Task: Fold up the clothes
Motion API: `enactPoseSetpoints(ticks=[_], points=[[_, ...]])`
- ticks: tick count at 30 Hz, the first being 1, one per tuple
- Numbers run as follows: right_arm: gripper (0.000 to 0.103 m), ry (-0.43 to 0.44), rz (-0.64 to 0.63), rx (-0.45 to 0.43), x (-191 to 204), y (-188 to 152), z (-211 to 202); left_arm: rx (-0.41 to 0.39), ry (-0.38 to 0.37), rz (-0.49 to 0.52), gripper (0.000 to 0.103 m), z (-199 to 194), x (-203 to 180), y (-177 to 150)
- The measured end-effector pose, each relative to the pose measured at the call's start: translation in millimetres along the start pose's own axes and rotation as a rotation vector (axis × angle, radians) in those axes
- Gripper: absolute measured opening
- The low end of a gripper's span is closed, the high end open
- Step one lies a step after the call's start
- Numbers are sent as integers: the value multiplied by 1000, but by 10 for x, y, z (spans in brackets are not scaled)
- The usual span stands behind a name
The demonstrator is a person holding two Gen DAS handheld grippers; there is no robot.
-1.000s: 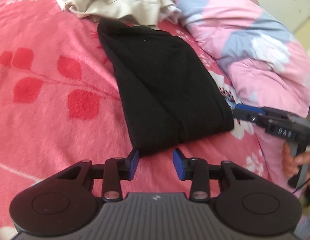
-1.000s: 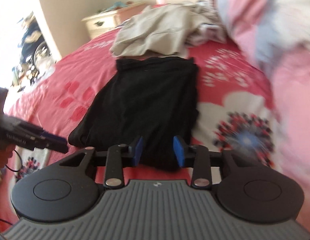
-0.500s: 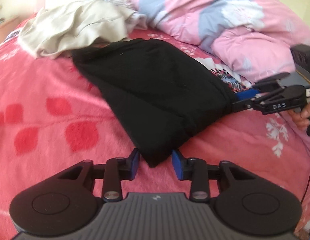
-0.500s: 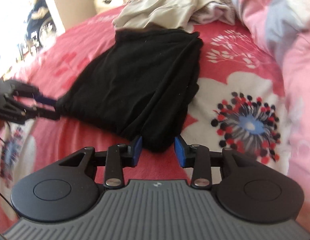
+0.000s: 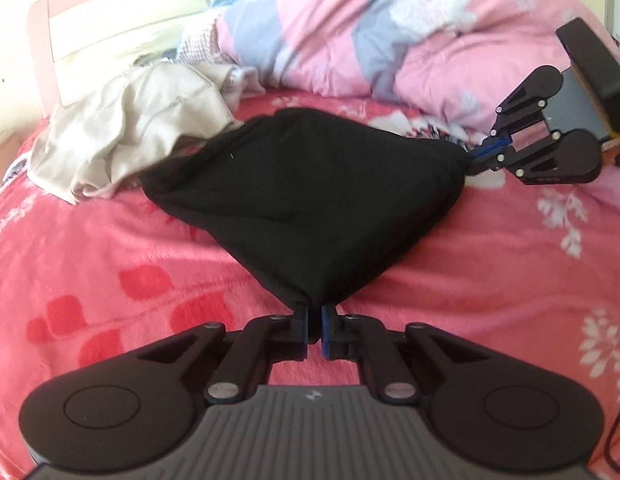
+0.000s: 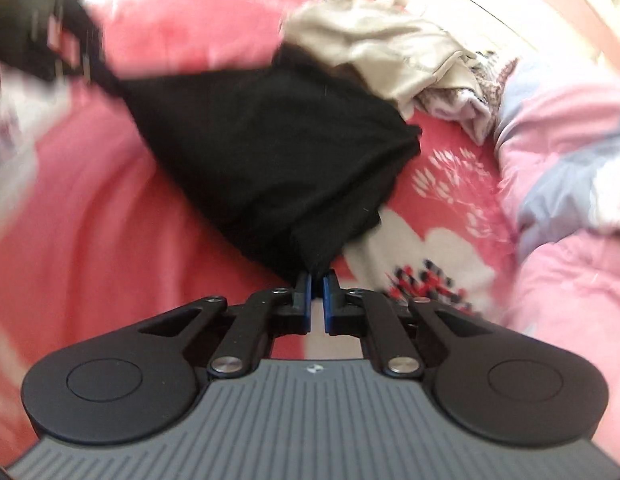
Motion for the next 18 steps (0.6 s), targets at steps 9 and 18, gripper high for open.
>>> enactPoseSetpoints(ticks=[9, 18], points=[[6, 11, 82, -61, -70, 2, -239, 5, 11, -26, 7, -9, -3, -21], [10, 115, 142, -40, 102, 96, 44, -27, 4, -103, 6, -65, 71, 7]])
Point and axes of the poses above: each gripper's, at about its wrist camera, not at the fingertips, and z roughly the way its jaws point, x to its left, y to its top, the point moved 1 cm from there along z, roughly the way its jaws point, and after that the axes turned 5 degrees about -x, right-handed, at the moved point
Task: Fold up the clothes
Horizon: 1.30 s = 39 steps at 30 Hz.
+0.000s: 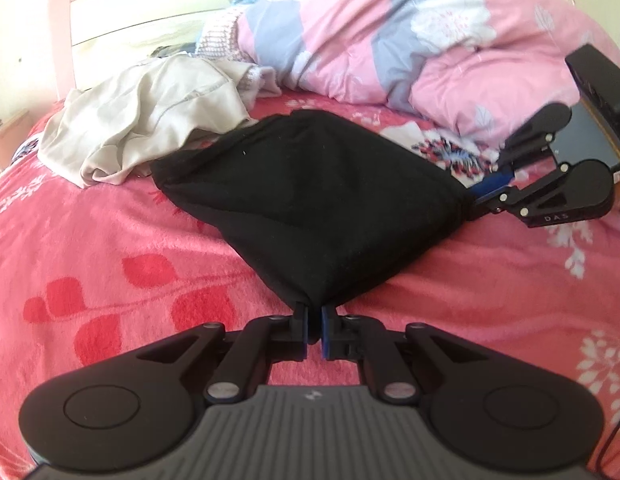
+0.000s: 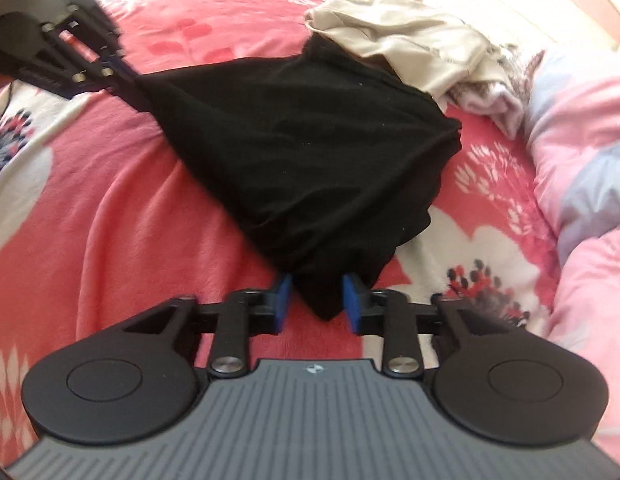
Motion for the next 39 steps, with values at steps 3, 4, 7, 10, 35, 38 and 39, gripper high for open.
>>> enactPoseSetpoints(ticks=[3, 4, 7, 10, 35, 38, 39], points=[[7, -16, -10, -24, -14, 47, -91, -17, -3, 2, 6, -45, 34, 35], [7, -38, -59, -21, 2, 48, -96, -18, -5, 12, 6, -51, 28, 38], [6, -128, -221, -4, 105, 7, -82, -11, -15, 56, 6, -32, -38, 34], [1, -245, -385, 49, 193, -92, 22, 12, -4, 60, 6, 25, -58, 3], [17, 134, 255, -43, -214, 18, -15, 34, -6, 9, 7, 69, -46, -36], [12, 118, 209, -39, -180, 17, 45, 28, -2, 11, 7, 62, -51, -42], [8, 108, 185, -37, -155, 17, 60, 23, 1, 11, 7, 55, -48, -42]])
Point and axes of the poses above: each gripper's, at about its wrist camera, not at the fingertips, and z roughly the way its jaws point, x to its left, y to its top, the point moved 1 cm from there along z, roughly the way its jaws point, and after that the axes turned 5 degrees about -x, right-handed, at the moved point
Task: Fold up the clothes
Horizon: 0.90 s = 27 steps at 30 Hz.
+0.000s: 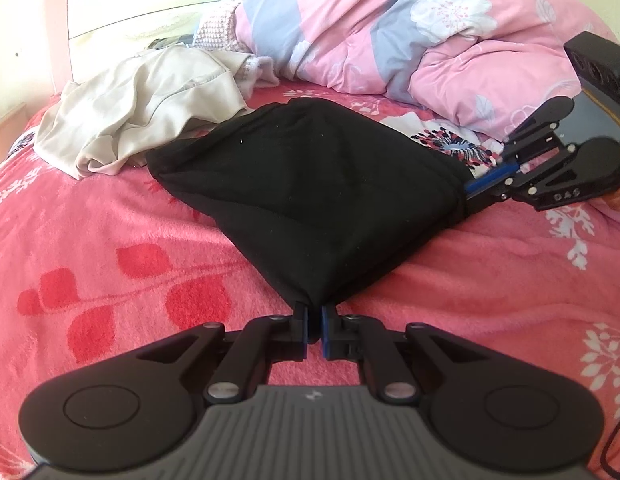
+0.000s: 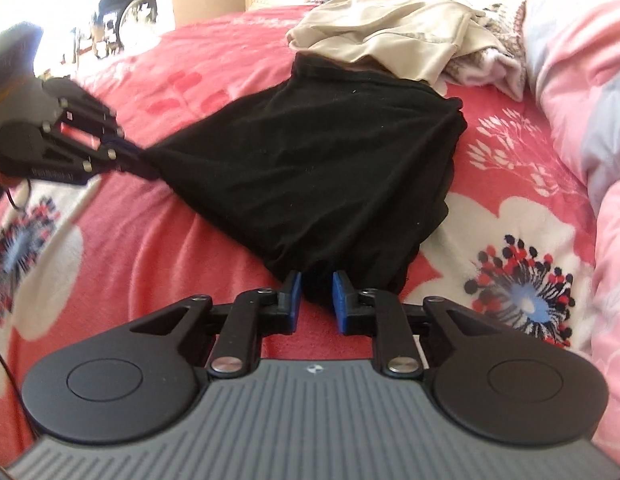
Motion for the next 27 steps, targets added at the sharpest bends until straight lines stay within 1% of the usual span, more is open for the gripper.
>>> enactPoseSetpoints(ticks=[1, 3, 5, 9, 11, 13, 15, 16, 17, 19, 21, 22, 23, 24, 25, 26, 27], points=[[0, -21, -46, 1, 42, 3, -6, -4, 3, 0, 6, -7, 3, 0], [0, -66, -140, 2, 126, 10, -21, -15, 1, -3, 6, -34, 21, 7], [0, -135, -227, 2, 177, 35, -80, -23, -3, -4, 6, -57, 35, 16], [0, -236, -321, 34, 153, 21, -112, -20, -6, 8, 6, -52, 23, 18], [0, -318, -391, 55, 157, -27, -65, -20, -9, 2, 6, -53, 34, 16], [0, -363, -430, 42, 145, -18, -117, -22, -13, -8, 6, -58, 45, 14], [0, -329, -372, 32, 98, 15, -189, -20, -15, -4, 6, -54, 38, 8], [0, -300, -339, 32, 73, 24, -212, -16, -15, -2, 6, -47, 36, 7], [0, -245, -313, 30, 62, 17, -225, -13, -15, -1, 6, -40, 34, 7], [1, -192, -280, 33, 92, -9, -223, -7, -16, 0, 6, -29, 35, 6], [16, -141, -241, 63, 118, -33, -163, -4, -16, -6, 6, -20, 37, -3], [38, -131, -219, 62, 120, -44, -136, -5, -16, -11, 7, -17, 37, -11], [57, -123, -194, 52, 108, -52, -111, -5, -16, -15, 7, -14, 36, -19], [61, -112, -165, 37, 79, -53, -79, -8, -14, -16, 6, -12, 31, -25], [62, -100, -135, 27, 24, -42, -26, -13, -12, -11, 6, -13, 21, -28], [61, -90, -105, 19, -33, -32, 28, -21, -5, 4, 6, -24, 2, -25], [57, -80, -86, 18, -99, -16, 97, -29, 1, 19, 6, -35, -16, -21]])
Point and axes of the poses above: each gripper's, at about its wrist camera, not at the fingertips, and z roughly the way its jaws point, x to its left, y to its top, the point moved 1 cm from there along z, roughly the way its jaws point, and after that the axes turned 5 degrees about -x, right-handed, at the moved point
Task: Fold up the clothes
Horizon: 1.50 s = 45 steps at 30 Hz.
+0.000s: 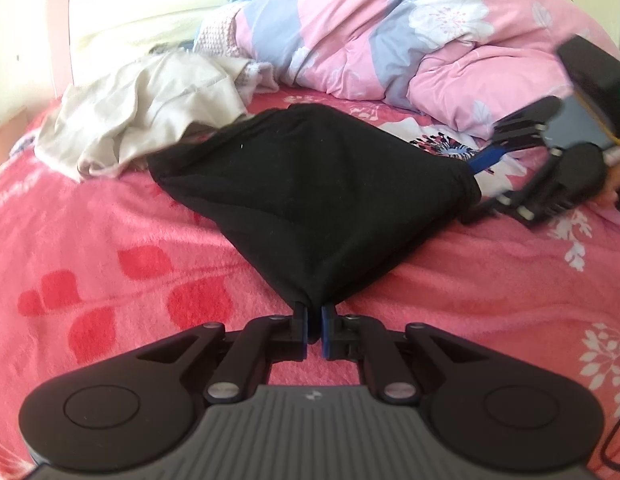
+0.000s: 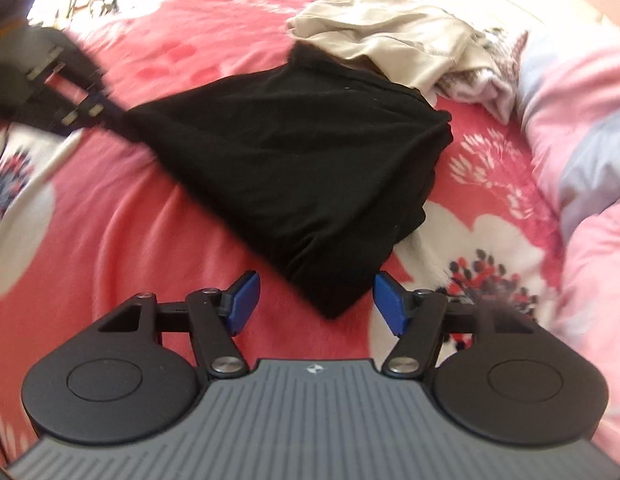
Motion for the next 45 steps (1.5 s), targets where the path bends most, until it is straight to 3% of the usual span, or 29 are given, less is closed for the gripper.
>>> enactPoseSetpoints(ticks=[1, 2, 5, 7, 10, 12, 13, 16, 17, 20, 23, 25, 27, 31, 34, 35, 36, 38, 40, 45], points=[[20, 9, -1, 10, -34, 25, 67, -20, 5, 24, 6, -46, -21, 19], [6, -5, -27, 21, -35, 56, 76, -41, 9, 48, 6, -95, -42, 39], [6, -87, -291, -56, 251, 130, -206, -88, 21, 170, 6, -253, -95, 76], [6, -151, -482, -48, 404, 45, -262, -50, 16, 236, 6, -225, -123, 17], [5, -218, -633, 47, 457, -262, -15, 28, 22, 280, 6, -74, -136, -122], [5, -281, -713, 142, 429, -475, 145, 57, 19, 249, 9, -34, -105, -146], [5, -290, -688, 157, 401, -490, 133, 77, 11, 208, 15, -49, -64, -134], [16, -247, -397, 104, 232, -256, -119, 121, -24, 51, 28, -147, 108, -120], [29, -198, -231, 84, 119, -164, -209, 134, -51, -40, 29, -187, 191, -127], [52, 7, 294, 20, -250, -33, -395, 153, -144, -362, 37, -251, 451, -180], [58, 221, 788, 29, -512, -228, -258, 122, -187, -685, 51, -181, 664, -296], [58, 236, 984, 57, -620, -369, -89, 101, -173, -838, 52, -88, 775, -371], [59, 199, 1119, 74, -738, -490, 68, 102, -181, -906, 54, 12, 830, -406], [61, 231, 1273, 56, -853, -592, 255, 85, -208, -973, 57, 157, 875, -377], [63, 254, 1315, 28, -878, -598, 321, 82, -212, -1007, 49, 233, 855, -352], [59, 262, 1328, 20, -882, -601, 341, 84, -209, -1013, 43, 257, 840, -345], [56, 269, 1332, 14, -878, -591, 354, 86, -206, -1019, 30, 281, 825, -339], [22, 297, 1327, 14, -850, -564, 380, 80, -187, -1030, 13, 286, 804, -340], [12, 309, 1315, 18, -826, -532, 402, 75, -167, -1042, 10, 290, 782, -342], [8, 318, 1277, -10, -709, -453, 161, 78, -164, -986, 9, -88, 765, -232]])
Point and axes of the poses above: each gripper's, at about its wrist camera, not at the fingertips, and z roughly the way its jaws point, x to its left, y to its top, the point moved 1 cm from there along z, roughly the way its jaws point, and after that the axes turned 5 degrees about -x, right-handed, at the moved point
